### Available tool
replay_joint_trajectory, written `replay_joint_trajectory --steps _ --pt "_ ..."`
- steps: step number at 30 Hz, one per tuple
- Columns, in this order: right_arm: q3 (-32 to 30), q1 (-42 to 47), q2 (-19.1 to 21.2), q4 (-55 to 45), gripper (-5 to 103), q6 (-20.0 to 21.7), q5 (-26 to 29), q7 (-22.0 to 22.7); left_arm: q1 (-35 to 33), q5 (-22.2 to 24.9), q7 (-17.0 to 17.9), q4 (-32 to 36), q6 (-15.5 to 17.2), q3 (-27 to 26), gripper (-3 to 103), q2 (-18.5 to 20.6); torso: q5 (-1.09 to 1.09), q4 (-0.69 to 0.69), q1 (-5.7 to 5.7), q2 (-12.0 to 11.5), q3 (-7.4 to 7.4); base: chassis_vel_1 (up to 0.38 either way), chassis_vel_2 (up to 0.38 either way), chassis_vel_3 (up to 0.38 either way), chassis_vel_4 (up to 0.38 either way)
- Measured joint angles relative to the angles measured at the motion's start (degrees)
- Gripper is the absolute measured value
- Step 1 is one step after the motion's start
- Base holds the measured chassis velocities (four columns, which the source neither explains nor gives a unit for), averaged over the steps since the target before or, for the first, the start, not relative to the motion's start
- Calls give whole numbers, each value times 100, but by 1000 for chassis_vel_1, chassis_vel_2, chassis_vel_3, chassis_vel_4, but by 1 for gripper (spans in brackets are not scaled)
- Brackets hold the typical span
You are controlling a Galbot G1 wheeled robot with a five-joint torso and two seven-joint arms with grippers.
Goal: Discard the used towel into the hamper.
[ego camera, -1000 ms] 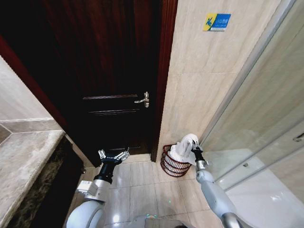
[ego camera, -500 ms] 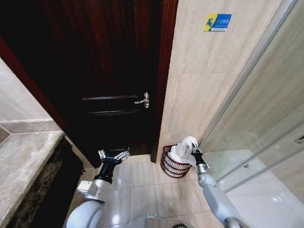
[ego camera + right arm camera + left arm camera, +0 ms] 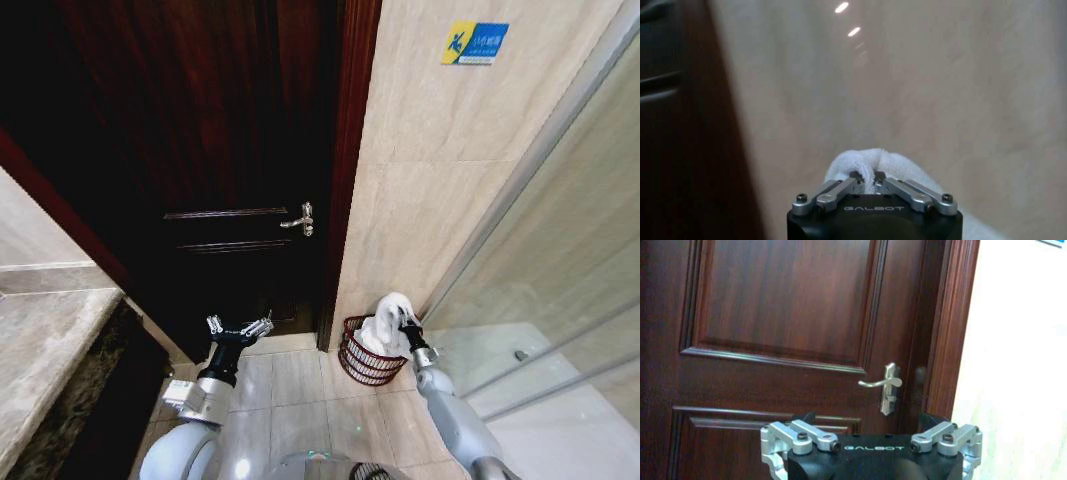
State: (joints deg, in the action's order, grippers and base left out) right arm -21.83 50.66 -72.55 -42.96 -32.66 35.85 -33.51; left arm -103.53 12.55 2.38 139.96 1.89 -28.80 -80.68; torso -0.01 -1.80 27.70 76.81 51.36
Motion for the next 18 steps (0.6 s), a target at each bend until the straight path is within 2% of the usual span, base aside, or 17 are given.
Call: replay_joint_trajectory --steps 1,2,4,7,9,10,12,14,16,18 --pt "13 5 -6 68 4 242 -50 -314 0 0 0 0 0 0 100 0 3 0 0 0 0 0 0 0 0" --pt "13 5 -6 68 4 242 -50 -314 0 0 0 0 0 0 100 0 3 0 0 0 0 0 0 0 0" --pt "-1 1 -31 193 4 624 -198 -618 0 0 0 0 0 0 100 0 -1 0 0 0 0 0 0 0 0" --pt "-40 -35 -59 316 4 846 -429 -619 0 0 0 0 0 0 100 0 3 1 1 0 0 0 0 0 0" --pt "-79 -83 -59 396 4 1267 -882 -347 0 0 0 0 0 0 100 0 -1 0 3 0 0 0 0 0 0" --pt "-79 -83 -59 396 4 1267 -882 -347 0 0 0 0 0 0 100 0 -1 0 3 0 0 0 0 0 0" --pt "-82 -108 -27 432 4 1606 -1202 -134 0 0 0 0 0 0 100 0 2 0 3 0 1 0 0 0 0" --pt "-64 -235 76 596 4 2074 -1441 -265 0 0 0 0 0 0 100 0 -3 1 3 0 0 0 0 0 0" --pt "-68 -287 90 667 4 2142 -1528 -325 0 0 0 0 0 0 100 0 -1 1 3 0 0 0 0 0 0" --pt "-104 -461 122 819 4 2354 -2008 -414 0 0 0 0 0 0 100 0 3 0 3 0 1 0 0 0 0"
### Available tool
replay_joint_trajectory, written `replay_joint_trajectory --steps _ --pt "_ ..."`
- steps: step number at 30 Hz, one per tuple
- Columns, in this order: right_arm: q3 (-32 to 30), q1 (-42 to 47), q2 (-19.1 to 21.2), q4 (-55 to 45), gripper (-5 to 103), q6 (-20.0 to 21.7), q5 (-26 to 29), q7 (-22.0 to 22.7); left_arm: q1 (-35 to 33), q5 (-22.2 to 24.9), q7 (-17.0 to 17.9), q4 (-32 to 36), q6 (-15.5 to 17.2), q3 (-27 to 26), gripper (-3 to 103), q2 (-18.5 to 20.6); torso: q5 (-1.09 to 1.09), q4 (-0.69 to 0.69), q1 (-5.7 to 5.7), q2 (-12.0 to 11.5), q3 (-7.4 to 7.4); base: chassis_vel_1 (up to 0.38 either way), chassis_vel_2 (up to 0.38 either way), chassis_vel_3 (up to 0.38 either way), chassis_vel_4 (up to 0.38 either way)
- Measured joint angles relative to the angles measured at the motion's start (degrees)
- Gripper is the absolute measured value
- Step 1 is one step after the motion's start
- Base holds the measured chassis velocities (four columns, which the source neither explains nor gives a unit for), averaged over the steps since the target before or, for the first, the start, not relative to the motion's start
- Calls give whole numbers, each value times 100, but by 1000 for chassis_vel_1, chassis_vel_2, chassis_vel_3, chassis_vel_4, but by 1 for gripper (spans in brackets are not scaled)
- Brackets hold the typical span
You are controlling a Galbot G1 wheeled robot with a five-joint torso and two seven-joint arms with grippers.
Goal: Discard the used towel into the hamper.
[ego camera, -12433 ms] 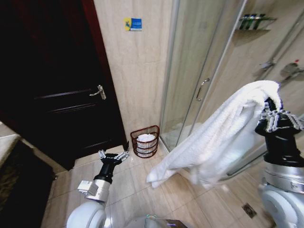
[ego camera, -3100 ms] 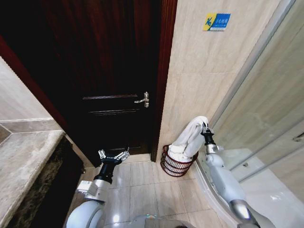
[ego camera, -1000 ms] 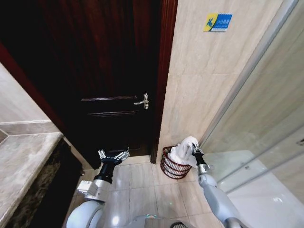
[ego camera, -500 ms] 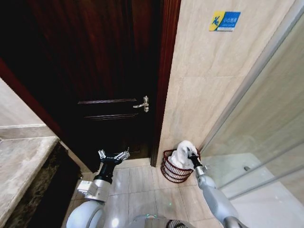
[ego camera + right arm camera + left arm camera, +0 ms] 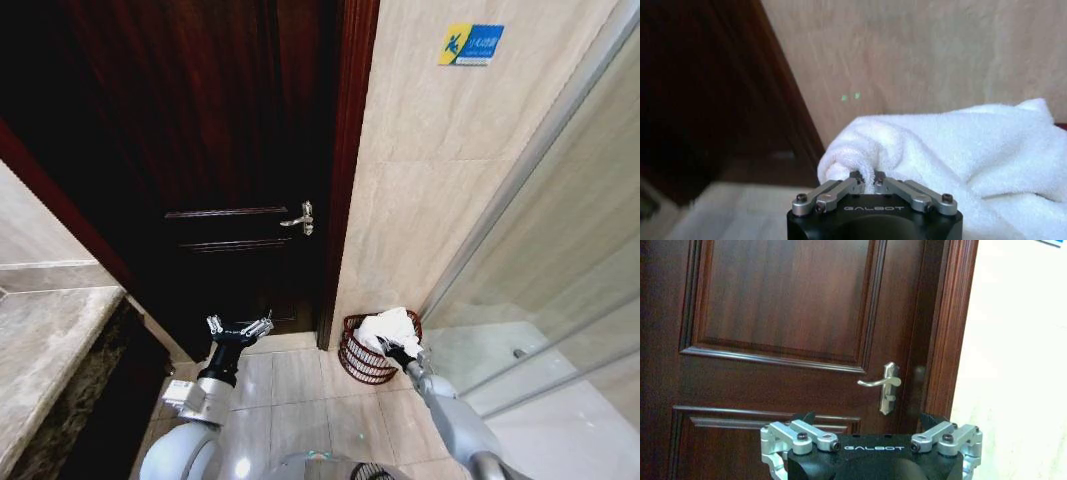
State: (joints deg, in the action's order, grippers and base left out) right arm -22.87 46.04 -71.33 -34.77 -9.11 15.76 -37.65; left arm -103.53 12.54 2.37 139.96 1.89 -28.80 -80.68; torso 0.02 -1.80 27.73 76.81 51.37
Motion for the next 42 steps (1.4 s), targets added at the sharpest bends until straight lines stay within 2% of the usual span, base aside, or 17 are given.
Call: replay_joint_trajectory --steps 2,4,10,15,16,19,23,25,26,27,29,35,37,38,39,41,42 --pt "-14 -52 15 8 4 106 -207 29 0 0 0 0 0 0 100 0 0 0 0 0 0 0 0 0 0" --pt "-108 -312 32 182 4 282 -1076 341 0 0 0 0 0 0 100 1 -1 1 0 0 0 0 0 0 0" --pt "-193 -852 134 727 4 253 -1986 941 0 0 0 0 0 0 100 0 -6 0 1 0 0 0 0 0 0" --pt "-105 -899 134 729 4 203 -2046 1340 0 0 0 0 0 0 100 0 -2 2 0 0 0 0 0 0 0" --pt "-82 -939 51 836 4 55 -1904 1575 0 0 0 0 0 0 100 0 -1 2 0 0 0 0 0 0 0" --pt "-71 -985 -103 1056 4 -342 -1533 1596 0 0 0 0 0 0 100 0 -1 1 0 0 0 0 0 0 0" --pt "-36 -903 -330 1120 4 -1242 -1461 1386 0 0 0 0 0 0 100 0 -6 -1 0 0 0 0 0 0 0" --pt "-72 -760 -382 1062 4 -1906 -1763 636 0 0 0 0 0 0 100 0 3 -1 1 0 1 0 0 0 0" --pt "-72 -760 -382 1062 4 -1906 -1763 636 0 0 0 0 0 0 100 0 3 -1 1 0 1 0 0 0 0" --pt "-73 -641 -374 943 4 -2222 -1782 121 0 0 0 0 0 0 100 0 -4 1 1 0 1 0 0 0 0" --pt "-55 -521 -369 896 4 -2572 -1667 -391 0 0 0 0 0 0 100 0 -4 2 0 0 0 0 0 0 0" --pt "-158 -418 -255 900 4 -2447 -1964 -544 0 0 0 0 0 0 100 0 -1 -2 0 0 0 0 0 0 0" --pt "-200 -447 -90 924 4 -2087 -2480 49 0 0 0 0 0 0 100 0 -1 1 0 0 0 0 0 0 0" --pt "-212 -493 5 917 4 -1664 -2911 901 0 0 0 0 0 0 100 0 -6 1 0 0 0 0 0 0 0" --pt "-212 -493 5 917 4 -1664 -2911 901 0 0 0 0 0 0 100 0 -6 1 0 0 0 0 0 0 0" --pt "-205 -571 61 950 4 -1106 -3036 1906 0 0 0 0 0 0 100 0 -2 2 0 0 0 0 0 0 0" --pt "-205 -571 61 950 4 -1106 -3036 1906 0 0 0 0 0 0 100 0 -2 2 0 0 0 0 0 0 0"
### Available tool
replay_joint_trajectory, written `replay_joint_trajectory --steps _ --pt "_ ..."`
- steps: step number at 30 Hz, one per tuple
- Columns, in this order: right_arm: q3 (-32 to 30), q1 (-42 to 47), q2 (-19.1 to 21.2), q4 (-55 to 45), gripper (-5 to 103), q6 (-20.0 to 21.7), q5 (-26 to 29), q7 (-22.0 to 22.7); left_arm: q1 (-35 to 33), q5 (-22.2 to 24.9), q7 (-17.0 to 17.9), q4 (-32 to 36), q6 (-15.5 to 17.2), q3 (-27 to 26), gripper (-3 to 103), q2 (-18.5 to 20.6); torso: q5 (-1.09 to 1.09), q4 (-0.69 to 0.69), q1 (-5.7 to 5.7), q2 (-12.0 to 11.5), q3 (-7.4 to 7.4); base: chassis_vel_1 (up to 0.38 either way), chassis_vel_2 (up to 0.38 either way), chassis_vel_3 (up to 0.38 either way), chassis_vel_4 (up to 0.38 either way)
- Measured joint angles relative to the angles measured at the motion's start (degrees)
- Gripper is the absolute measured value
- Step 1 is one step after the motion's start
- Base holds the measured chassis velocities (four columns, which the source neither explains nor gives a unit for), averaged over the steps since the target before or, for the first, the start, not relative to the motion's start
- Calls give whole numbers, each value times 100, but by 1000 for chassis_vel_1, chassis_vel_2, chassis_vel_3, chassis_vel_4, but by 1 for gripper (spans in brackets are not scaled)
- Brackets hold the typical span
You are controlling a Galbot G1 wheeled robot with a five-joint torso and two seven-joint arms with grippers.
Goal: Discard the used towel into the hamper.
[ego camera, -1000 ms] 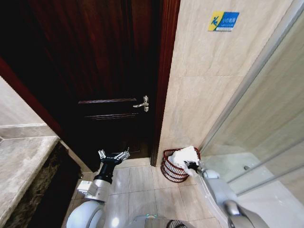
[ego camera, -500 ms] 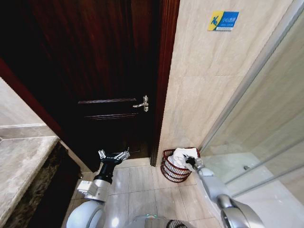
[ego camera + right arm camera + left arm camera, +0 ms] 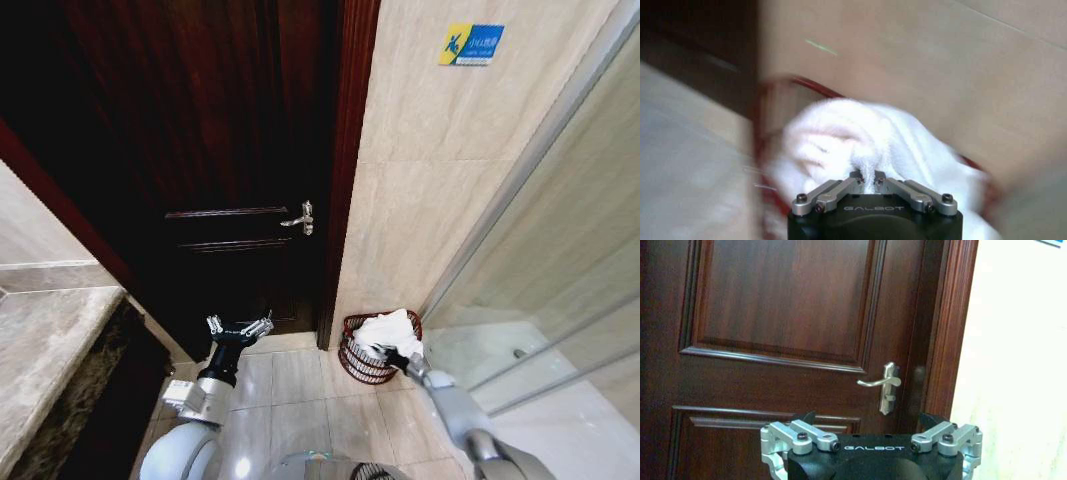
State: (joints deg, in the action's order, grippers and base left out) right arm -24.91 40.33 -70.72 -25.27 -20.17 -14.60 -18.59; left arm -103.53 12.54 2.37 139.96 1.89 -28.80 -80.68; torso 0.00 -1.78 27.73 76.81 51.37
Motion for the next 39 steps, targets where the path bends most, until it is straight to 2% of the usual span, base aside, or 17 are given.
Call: replay_joint_trajectory --steps 2,3,8,12,15,23,27,31,34,39 --pt "54 -132 11 129 4 62 283 438 0 0 0 0 0 0 100 0 1 -2 0 0 0 0 0 0 0" --pt "76 -146 9 142 4 -23 372 491 0 1 0 0 0 0 100 0 0 -3 0 0 0 0 0 0 0" --pt "92 -100 -159 109 4 -375 478 519 0 0 0 0 0 0 100 0 2 -2 0 0 0 0 0 0 0" --pt "78 -49 -233 14 4 -254 431 497 0 0 0 0 0 0 100 0 2 -3 0 0 0 0 0 0 0" --pt "7 -42 -280 44 4 -175 320 313 0 0 0 0 0 0 100 0 0 -2 0 0 0 0 0 0 0" --pt "-5 -40 -281 62 4 -53 330 173 0 0 0 0 0 0 100 0 0 -2 -2 1 0 -19 23 17 -24" --pt "-8 -49 -282 95 4 -34 306 -83 0 0 0 0 0 0 100 0 0 -1 -2 1 0 -104 103 115 -111" --pt "-38 -56 -318 92 4 181 72 -315 0 0 0 0 0 0 100 0 0 -3 -1 1 0 -168 182 184 -189" --pt "-36 -74 -315 183 4 527 -140 -492 0 0 0 0 0 0 100 0 -3 -1 0 1 0 -210 203 219 -203" --pt "-57 -17 -301 317 4 699 -474 -655 0 0 0 1 0 0 100 0 1 -3 -1 1 -1 -254 257 264 -266"
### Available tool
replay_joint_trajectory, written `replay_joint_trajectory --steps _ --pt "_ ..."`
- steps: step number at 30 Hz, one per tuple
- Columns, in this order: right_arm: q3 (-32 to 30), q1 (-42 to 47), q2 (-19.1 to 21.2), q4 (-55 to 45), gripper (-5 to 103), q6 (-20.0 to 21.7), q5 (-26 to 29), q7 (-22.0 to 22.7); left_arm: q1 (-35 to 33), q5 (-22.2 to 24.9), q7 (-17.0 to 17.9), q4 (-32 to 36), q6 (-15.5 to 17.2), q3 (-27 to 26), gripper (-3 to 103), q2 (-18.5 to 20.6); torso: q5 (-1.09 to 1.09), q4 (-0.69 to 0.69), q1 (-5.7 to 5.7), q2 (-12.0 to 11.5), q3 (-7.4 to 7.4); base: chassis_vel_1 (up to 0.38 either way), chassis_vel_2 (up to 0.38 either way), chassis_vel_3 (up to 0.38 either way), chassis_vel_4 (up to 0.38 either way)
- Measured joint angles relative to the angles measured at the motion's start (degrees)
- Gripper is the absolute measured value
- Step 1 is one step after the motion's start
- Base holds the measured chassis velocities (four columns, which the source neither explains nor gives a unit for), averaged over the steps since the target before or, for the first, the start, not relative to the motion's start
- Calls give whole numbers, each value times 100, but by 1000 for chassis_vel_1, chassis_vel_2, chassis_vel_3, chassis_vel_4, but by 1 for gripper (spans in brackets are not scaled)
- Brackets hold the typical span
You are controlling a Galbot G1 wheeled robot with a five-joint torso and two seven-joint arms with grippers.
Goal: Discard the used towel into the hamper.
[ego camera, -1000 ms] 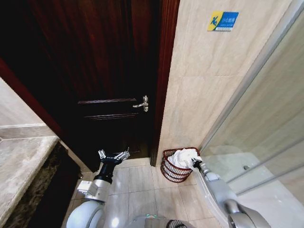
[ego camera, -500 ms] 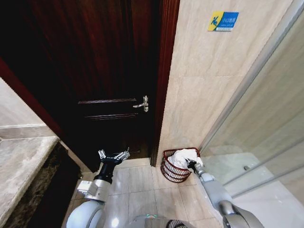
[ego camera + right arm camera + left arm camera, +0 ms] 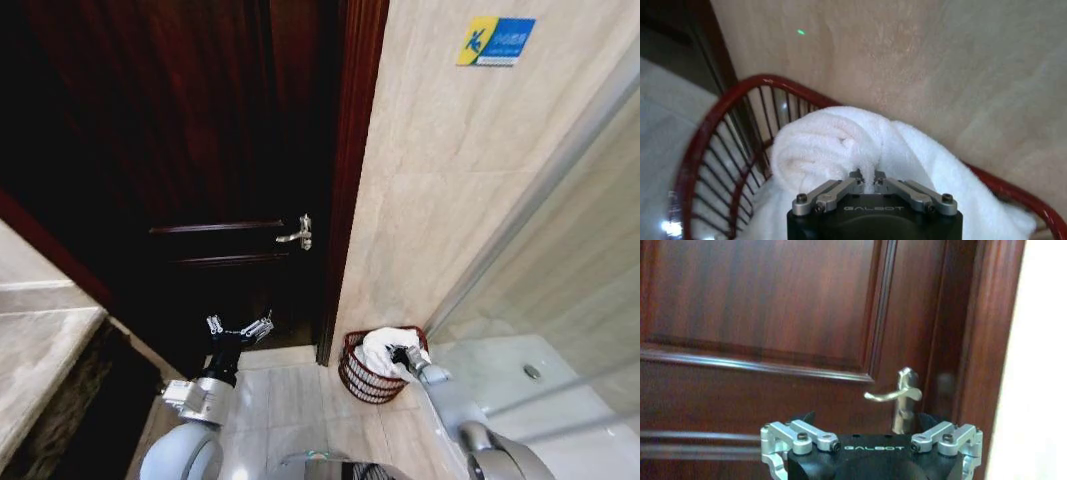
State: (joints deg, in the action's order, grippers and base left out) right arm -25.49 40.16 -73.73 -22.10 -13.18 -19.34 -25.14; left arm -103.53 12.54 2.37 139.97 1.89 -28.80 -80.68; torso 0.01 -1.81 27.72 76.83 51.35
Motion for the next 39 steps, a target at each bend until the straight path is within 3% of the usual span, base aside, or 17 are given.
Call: replay_joint_trajectory --steps 2,4,6,8,11,15,23,29,39 --pt "-3 161 12 -38 1 -12 -137 6 1 0 0 -1 0 -1 100 1 -4 5 3 -2 2 -276 266 292 -261" --pt "-3 255 19 -72 6 -45 -170 17 1 0 0 -1 0 0 100 0 -2 5 4 -2 2 -226 255 223 -252" --pt "-13 426 29 -199 16 -125 -179 78 1 0 0 -1 0 0 100 0 1 -2 10 -4 4 -176 182 169 -101" --pt "-20 519 40 -287 21 -141 -170 118 1 0 0 -1 0 0 100 0 0 1 9 -4 4 -162 132 38 -33" --pt "-65 712 59 -499 37 -34 -88 227 1 0 0 -1 0 0 100 1 -1 2 -15 -53 -23 -47 42 -24 -38" --pt "-83 816 81 -557 42 42 -52 266 0 0 0 0 0 0 100 0 -3 0 -54 -119 -64 53 -15 -41 1" --pt "-41 743 -11 -168 81 127 593 302 0 0 0 -1 0 0 100 0 -2 2 -201 -455 -238 36 -21 -16 32" --pt "18 696 -62 -150 99 199 859 251 0 0 0 -1 0 0 100 0 -1 1 -277 -620 -328 0 0 0 0" --pt "17 539 -125 -40 100 598 716 383 0 0 0 0 0 0 100 0 -1 0 -293 -655 -349 0 0 0 0"
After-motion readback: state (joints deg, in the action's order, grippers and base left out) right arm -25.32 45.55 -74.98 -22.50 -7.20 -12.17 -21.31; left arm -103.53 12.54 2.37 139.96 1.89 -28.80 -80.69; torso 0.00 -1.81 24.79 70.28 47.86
